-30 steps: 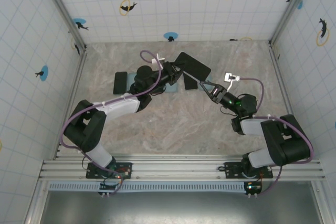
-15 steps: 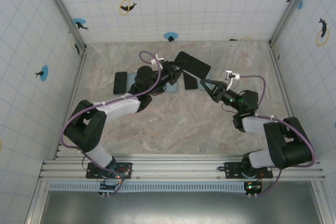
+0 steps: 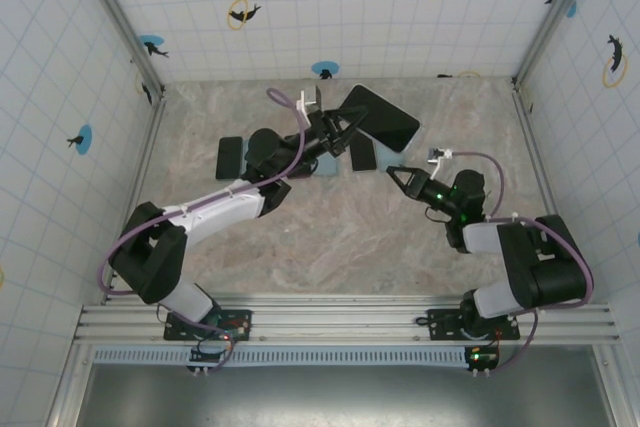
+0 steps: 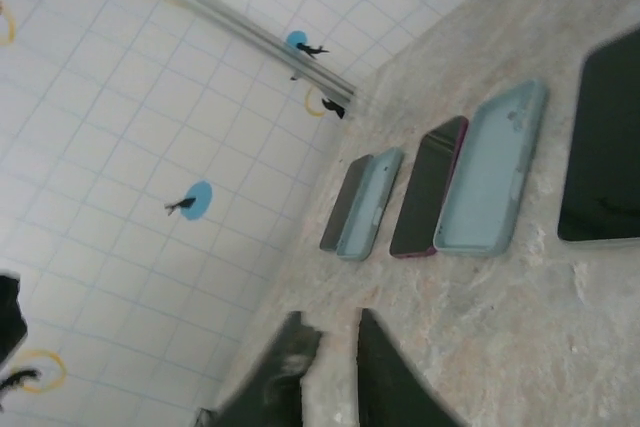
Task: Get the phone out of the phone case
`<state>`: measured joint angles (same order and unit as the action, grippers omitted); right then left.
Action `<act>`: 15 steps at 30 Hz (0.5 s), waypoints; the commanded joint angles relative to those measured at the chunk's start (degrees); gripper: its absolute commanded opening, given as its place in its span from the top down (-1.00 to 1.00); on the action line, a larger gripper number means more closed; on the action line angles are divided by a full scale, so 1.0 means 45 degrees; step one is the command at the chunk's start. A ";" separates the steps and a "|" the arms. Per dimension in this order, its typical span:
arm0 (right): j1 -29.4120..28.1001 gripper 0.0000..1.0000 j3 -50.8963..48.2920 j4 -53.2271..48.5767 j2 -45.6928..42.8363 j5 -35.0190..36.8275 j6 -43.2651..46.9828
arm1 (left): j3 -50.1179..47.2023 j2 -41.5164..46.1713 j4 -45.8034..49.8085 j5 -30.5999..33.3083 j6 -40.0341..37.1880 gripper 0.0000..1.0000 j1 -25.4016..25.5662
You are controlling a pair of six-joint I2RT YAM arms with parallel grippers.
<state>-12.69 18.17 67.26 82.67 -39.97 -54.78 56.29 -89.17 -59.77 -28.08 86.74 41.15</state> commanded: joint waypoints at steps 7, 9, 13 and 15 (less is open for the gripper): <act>-0.0013 0.06 -0.0048 0.1466 -0.2482 -0.1259 -0.1813 | 0.0751 0.1156 0.4405 0.0897 -0.4793 1.00 -0.0898; -0.0059 0.02 -0.0045 0.1524 -0.2797 -0.1207 -0.2210 | 0.1011 0.1216 0.5221 0.1112 -0.5563 1.00 -0.0886; -0.0346 -0.03 0.0078 0.1927 -0.2872 -0.0847 -0.3122 | 0.1046 0.1226 0.5433 0.1293 -0.5916 1.00 -0.0896; -0.0558 -0.03 0.0312 0.1853 -0.2658 -0.0648 -0.3458 | 0.1084 0.1127 0.5279 0.1142 -0.5844 1.00 -0.0899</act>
<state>-14.02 18.04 72.88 70.39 -43.72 -66.63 58.35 -86.74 -34.61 -23.29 63.83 37.17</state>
